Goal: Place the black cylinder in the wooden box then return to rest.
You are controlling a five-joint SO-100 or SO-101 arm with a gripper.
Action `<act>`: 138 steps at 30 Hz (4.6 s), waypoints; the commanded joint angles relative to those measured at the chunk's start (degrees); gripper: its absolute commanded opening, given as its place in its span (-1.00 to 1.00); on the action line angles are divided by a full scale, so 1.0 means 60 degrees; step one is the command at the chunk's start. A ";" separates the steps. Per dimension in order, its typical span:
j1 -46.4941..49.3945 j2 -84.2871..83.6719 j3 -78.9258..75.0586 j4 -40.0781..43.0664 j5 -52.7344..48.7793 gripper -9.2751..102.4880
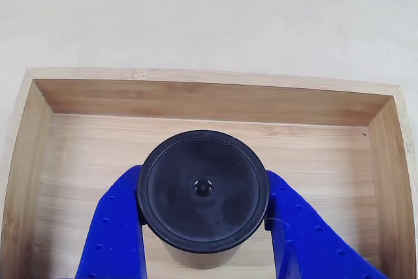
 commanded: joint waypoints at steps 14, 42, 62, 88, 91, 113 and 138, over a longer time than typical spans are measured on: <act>-0.0088 -0.0220 -0.0073 -0.0557 0.0249 -0.29; 0.0088 -0.3662 0.0469 0.1772 0.1421 -0.24; 0.0103 -0.9111 0.0703 0.7983 -0.1128 -0.72; 0.0161 -1.6538 0.6211 1.1367 -0.1201 -0.84; 0.0190 -1.6538 0.6533 1.1382 -0.1304 -0.84; -0.0103 -1.6553 0.7441 1.3535 -0.1567 -0.84; -0.0220 -1.6553 0.7456 1.3799 -0.1641 -0.84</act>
